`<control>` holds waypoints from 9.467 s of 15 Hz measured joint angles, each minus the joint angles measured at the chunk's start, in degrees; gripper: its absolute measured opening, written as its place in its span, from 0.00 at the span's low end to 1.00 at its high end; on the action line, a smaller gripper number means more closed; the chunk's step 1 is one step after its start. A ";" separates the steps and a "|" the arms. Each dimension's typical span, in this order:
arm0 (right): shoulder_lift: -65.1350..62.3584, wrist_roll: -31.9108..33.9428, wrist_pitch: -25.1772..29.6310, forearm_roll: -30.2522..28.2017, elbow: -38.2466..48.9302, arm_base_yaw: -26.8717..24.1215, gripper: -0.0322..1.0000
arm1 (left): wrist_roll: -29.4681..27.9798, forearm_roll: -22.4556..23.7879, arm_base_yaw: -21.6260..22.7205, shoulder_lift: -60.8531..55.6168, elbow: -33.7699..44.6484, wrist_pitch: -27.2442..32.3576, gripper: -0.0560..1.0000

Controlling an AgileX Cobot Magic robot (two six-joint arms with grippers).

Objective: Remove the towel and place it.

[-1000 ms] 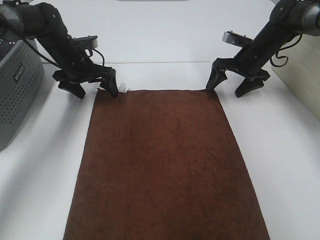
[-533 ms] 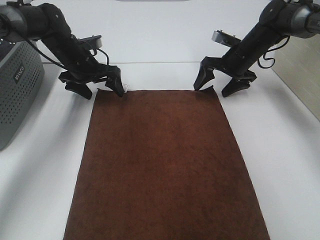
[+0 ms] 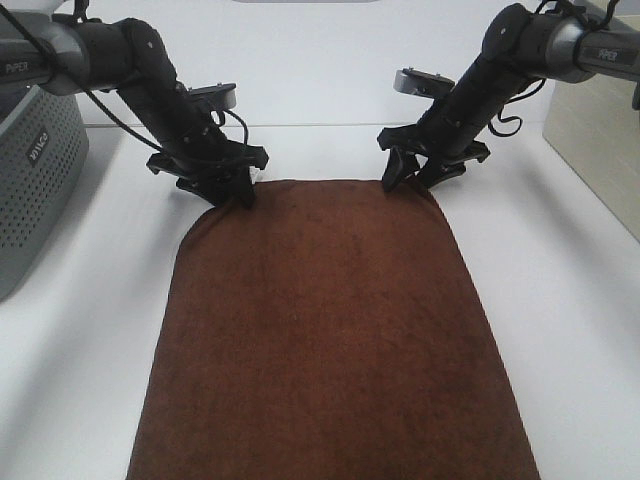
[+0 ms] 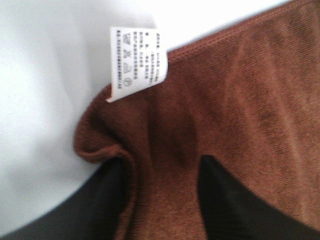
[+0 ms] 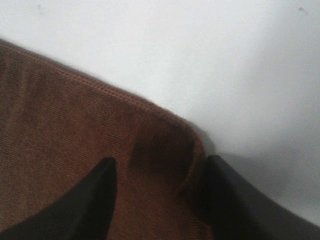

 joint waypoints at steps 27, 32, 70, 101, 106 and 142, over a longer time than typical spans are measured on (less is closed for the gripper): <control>1.43 0.80 -21.77 -7.79 -13.12 0.00 0.04 | 6.02 7.10 -0.11 1.66 -11.29 -26.41 0.06; 1.78 0.80 -24.87 -7.79 -13.12 0.00 0.04 | 6.25 7.39 -0.11 1.66 -11.29 -30.25 0.06; 10.89 -10.08 -37.07 6.25 -13.12 -2.01 0.76 | 7.33 5.21 -0.11 10.31 -11.34 -47.61 0.69; 1.32 -19.02 -24.58 11.12 -13.12 -3.38 0.74 | 7.33 4.87 -0.11 7.51 -11.34 -32.60 0.69; -12.78 -3.27 -5.33 0.63 -13.12 -3.32 0.90 | -2.75 12.32 -0.11 -5.79 -11.34 -11.46 0.81; -146.73 12.38 9.05 -21.14 89.38 -3.38 0.86 | -13.29 24.98 17.02 -145.82 84.86 10.20 0.85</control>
